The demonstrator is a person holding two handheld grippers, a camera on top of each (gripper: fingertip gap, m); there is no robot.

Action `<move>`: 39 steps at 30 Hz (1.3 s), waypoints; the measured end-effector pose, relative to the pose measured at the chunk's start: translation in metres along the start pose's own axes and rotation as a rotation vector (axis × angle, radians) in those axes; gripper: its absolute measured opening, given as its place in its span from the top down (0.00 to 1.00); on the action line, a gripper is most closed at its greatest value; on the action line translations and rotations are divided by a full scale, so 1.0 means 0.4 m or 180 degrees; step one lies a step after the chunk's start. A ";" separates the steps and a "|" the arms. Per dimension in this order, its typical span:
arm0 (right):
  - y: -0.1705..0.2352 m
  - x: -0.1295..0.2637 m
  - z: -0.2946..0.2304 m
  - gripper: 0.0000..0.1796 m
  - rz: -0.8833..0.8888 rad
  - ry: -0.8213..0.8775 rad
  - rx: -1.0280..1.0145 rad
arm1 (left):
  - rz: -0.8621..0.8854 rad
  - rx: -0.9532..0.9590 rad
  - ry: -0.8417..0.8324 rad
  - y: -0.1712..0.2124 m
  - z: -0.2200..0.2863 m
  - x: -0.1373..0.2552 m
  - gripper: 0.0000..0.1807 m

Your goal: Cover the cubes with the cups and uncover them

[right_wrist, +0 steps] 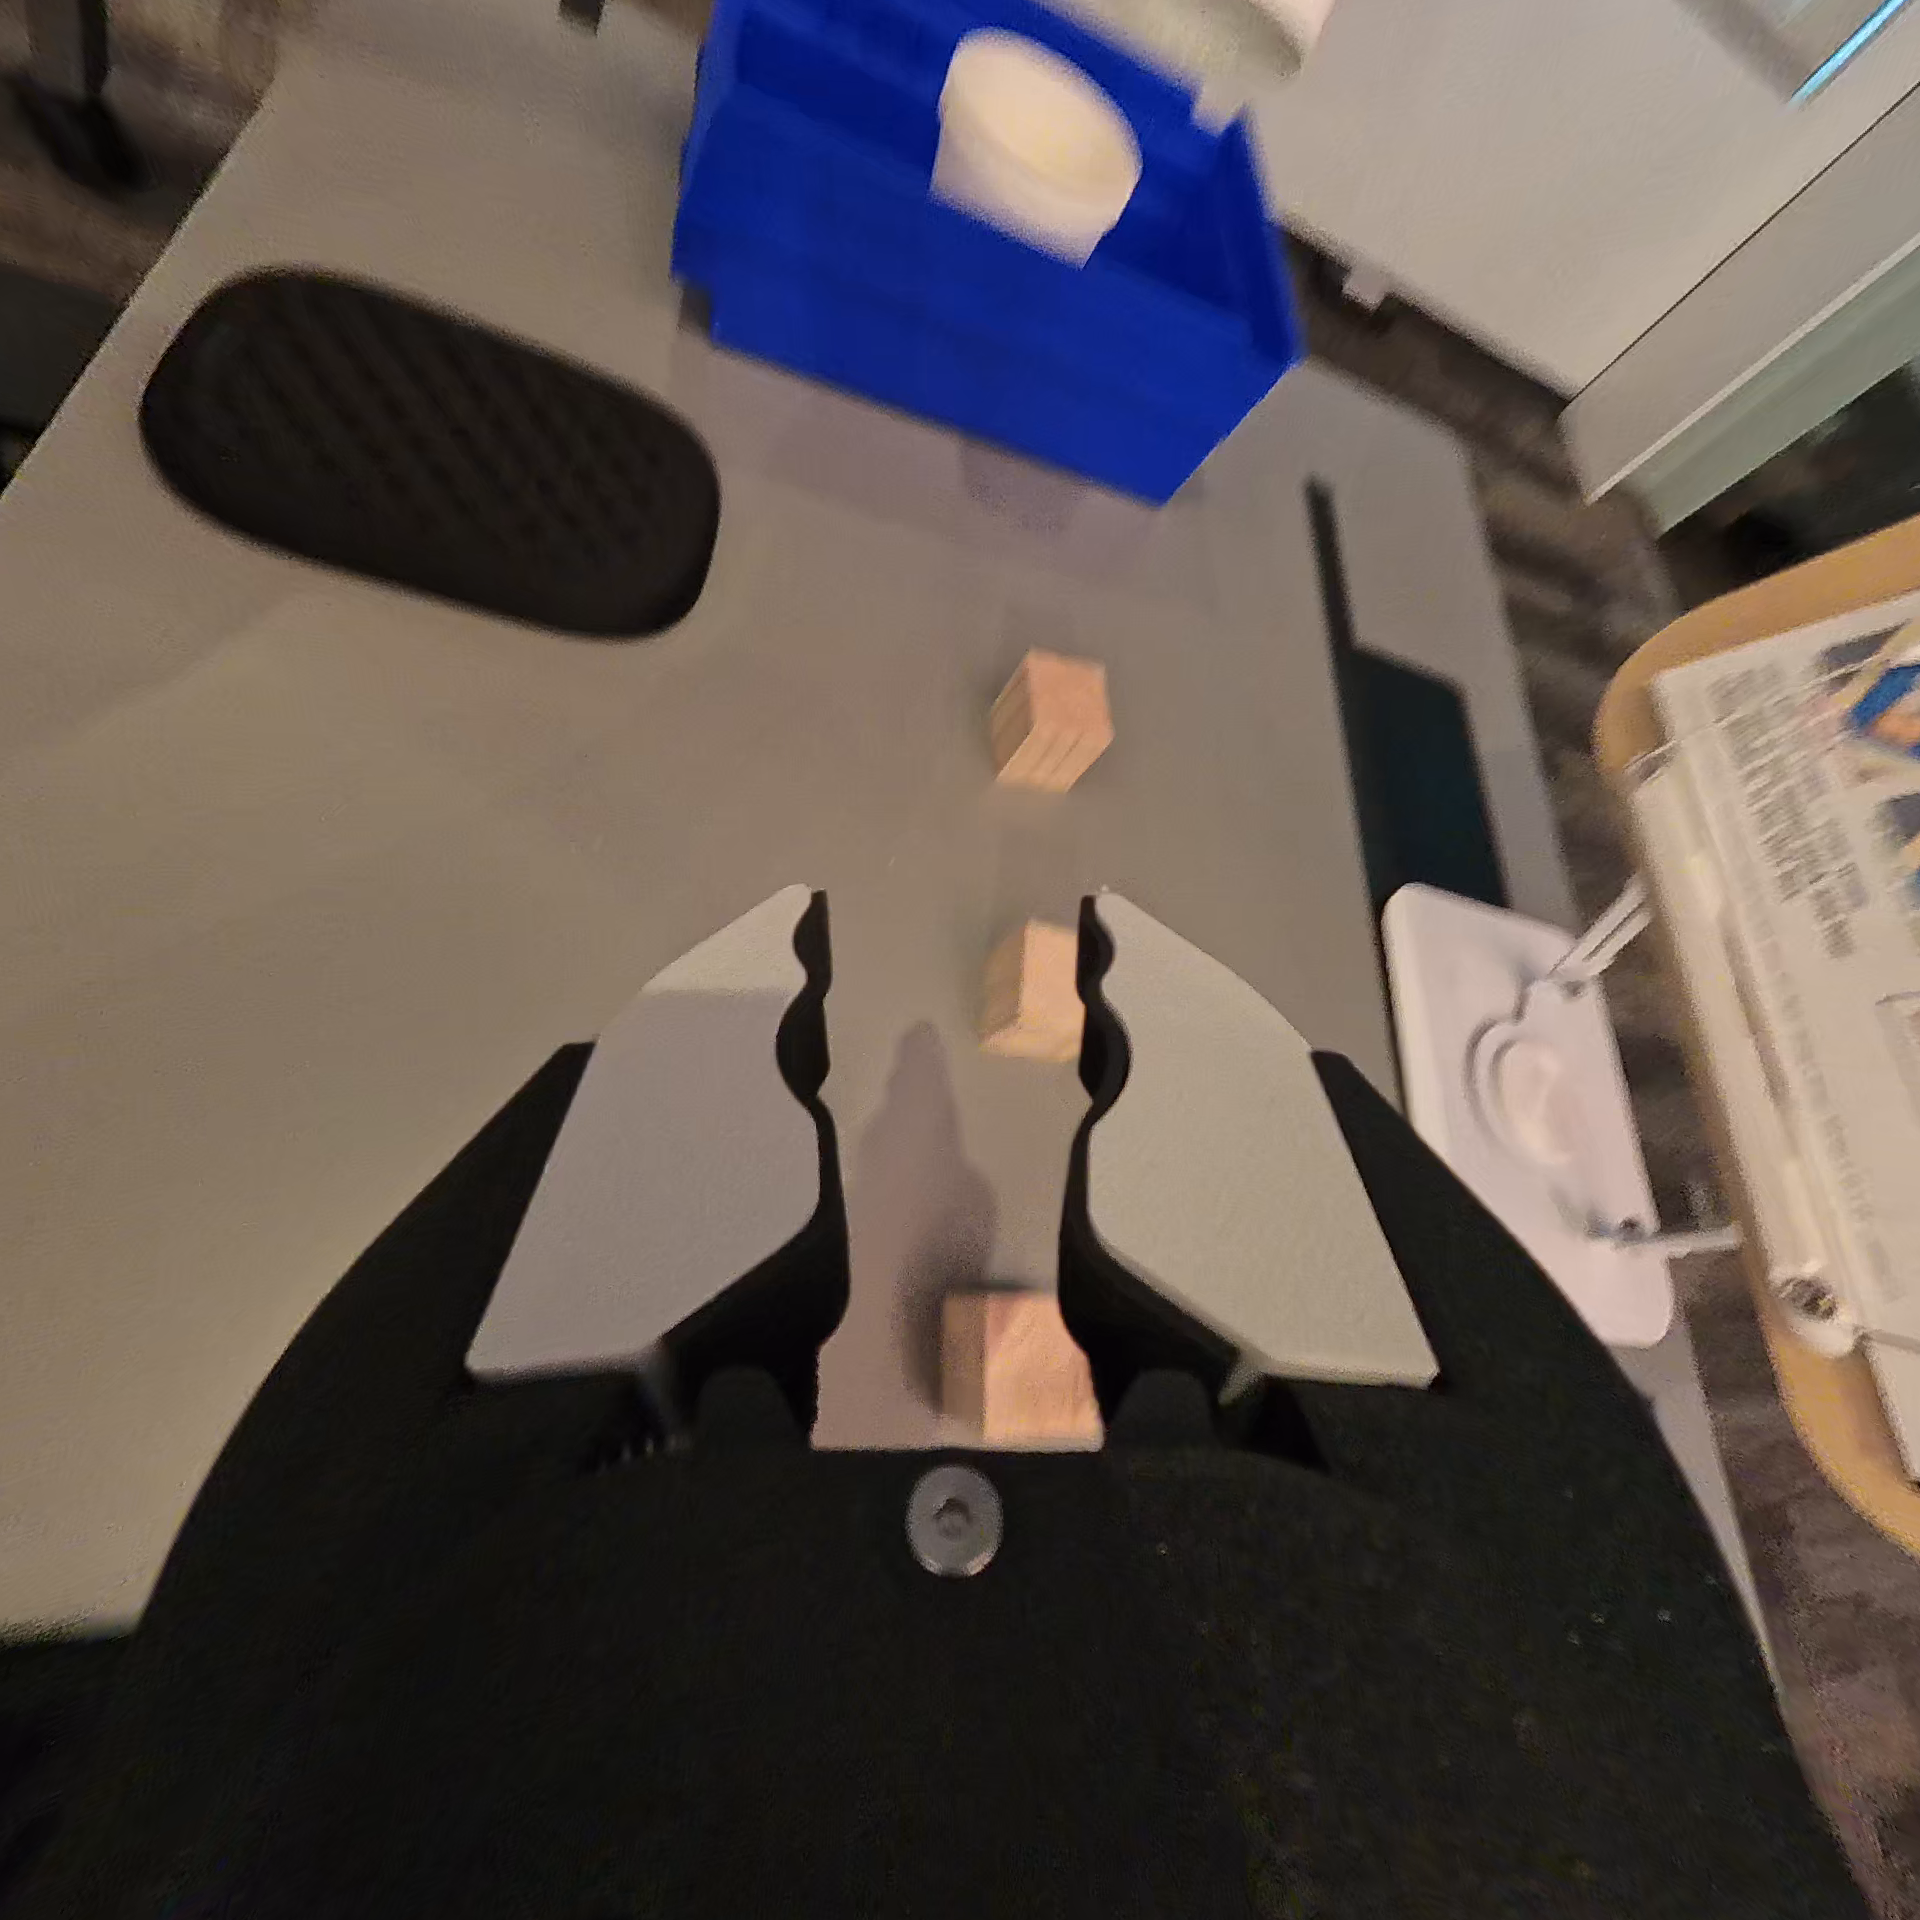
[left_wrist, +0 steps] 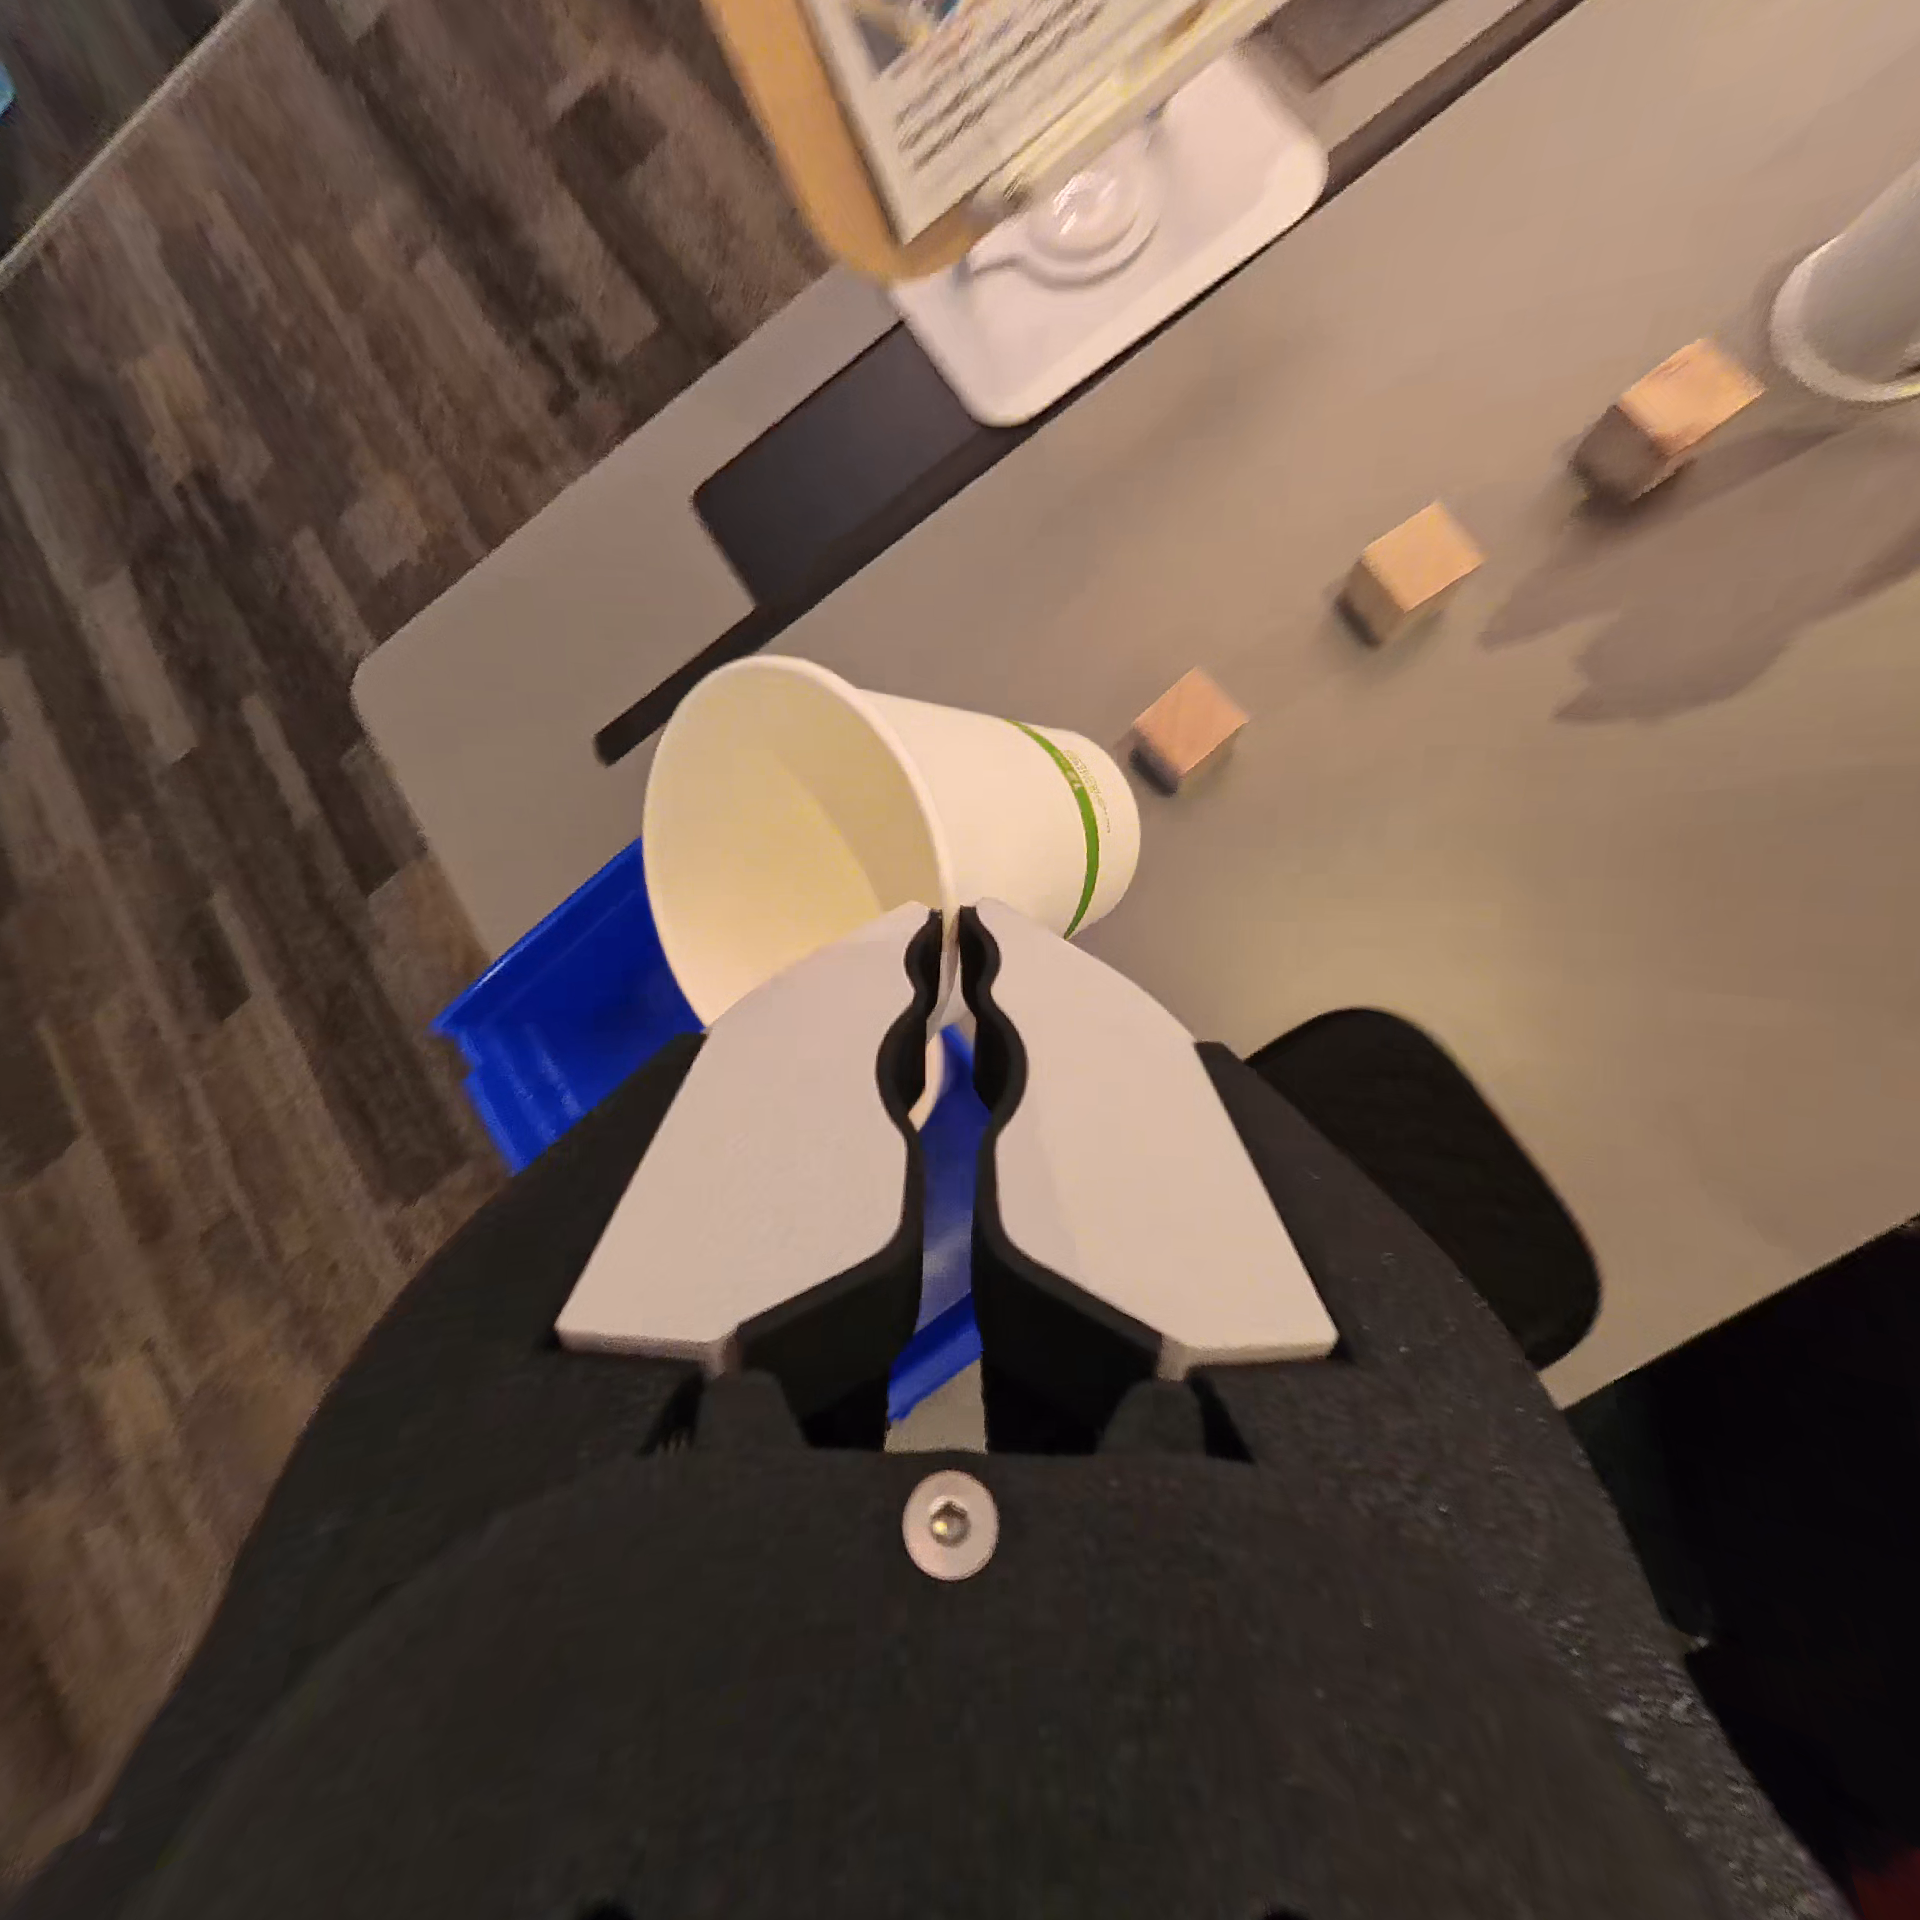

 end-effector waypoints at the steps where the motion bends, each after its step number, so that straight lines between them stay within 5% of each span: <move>1: -0.022 -0.009 0.012 0.74 0.0194 0.0097 -0.0003 | 0.0102 -0.0027 0.0069 -0.020 0.022 0.001 0.98; 6: -0.120 -0.051 0.052 0.68 0.1278 0.0387 -0.0267 | 0.0500 -0.0150 0.0371 -0.110 0.136 -0.009 0.99; 15: -0.171 -0.085 0.074 0.52 0.2042 0.1243 -0.0305 | 0.0842 -0.0335 0.0862 -0.205 0.289 -0.052 0.99; 25: -0.159 -0.105 0.085 0.44 0.2391 0.1371 -0.0642 | 0.0907 -0.0524 0.1032 -0.247 0.364 -0.076 0.99; 30: -0.158 -0.108 0.076 0.55 0.2378 0.1232 -0.0604 | 0.0942 -0.0609 0.1038 -0.252 0.387 -0.072 0.99; 39: -0.164 -0.092 0.054 0.56 0.1999 0.0886 -0.0186 | 0.0766 -0.0561 0.1361 -0.196 0.429 -0.092 0.91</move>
Point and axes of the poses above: each gripper's, where its closed fingertips meet, x back along the fingers, y out of its underside, z = x × y across the jaws, the point moved 4 cm from there along x, back along the fingers, and after that the axes turned 3 degrees about -x, right-handed, at the moved point
